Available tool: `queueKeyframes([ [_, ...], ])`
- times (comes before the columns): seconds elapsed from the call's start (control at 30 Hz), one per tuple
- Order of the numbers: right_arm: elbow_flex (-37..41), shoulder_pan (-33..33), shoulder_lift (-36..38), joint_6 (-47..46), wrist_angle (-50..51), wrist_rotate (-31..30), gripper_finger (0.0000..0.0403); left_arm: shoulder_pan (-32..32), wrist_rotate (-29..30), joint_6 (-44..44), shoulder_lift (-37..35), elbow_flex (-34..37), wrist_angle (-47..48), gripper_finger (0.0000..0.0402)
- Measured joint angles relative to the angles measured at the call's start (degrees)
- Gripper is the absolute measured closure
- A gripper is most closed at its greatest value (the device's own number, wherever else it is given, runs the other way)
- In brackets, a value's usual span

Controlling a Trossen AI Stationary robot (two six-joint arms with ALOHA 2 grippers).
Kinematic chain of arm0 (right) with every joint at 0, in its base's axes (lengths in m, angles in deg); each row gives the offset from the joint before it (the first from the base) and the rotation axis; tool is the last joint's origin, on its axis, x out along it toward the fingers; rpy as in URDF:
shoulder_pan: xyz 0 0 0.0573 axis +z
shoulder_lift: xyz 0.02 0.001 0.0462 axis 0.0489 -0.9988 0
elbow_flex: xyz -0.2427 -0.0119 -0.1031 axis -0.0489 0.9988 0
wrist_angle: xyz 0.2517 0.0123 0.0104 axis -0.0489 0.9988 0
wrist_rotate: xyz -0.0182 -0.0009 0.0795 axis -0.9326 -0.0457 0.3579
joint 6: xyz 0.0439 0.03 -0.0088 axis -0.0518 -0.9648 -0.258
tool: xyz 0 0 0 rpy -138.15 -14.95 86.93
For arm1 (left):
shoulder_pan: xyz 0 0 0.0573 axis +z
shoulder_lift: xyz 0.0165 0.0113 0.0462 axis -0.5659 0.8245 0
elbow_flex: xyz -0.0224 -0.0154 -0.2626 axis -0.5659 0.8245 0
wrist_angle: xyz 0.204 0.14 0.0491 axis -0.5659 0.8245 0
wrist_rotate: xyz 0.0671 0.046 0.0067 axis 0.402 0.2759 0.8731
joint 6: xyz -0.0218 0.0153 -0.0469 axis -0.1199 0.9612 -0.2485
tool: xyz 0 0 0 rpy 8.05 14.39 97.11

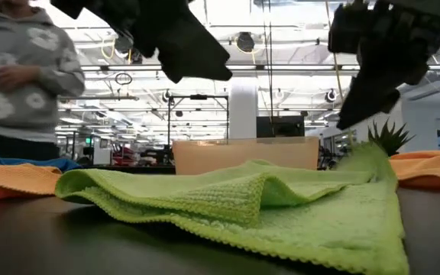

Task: Fold microfiber towels
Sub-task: Fold the green microfiber towel

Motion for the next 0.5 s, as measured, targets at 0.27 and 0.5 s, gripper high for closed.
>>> queueKeyframes([
  [0.27, 0.0, 0.6, 0.0, 12.0, -11.1, 0.2, 0.0246, -2.9, 0.8, -0.6, 0.4, 0.0, -0.6, 0.0227],
  [0.5, 0.9, 0.6, 0.1, 13.2, -12.8, 0.1, 0.0246, -4.8, 0.8, -1.6, 0.4, 0.0, -0.9, 0.0227],
])
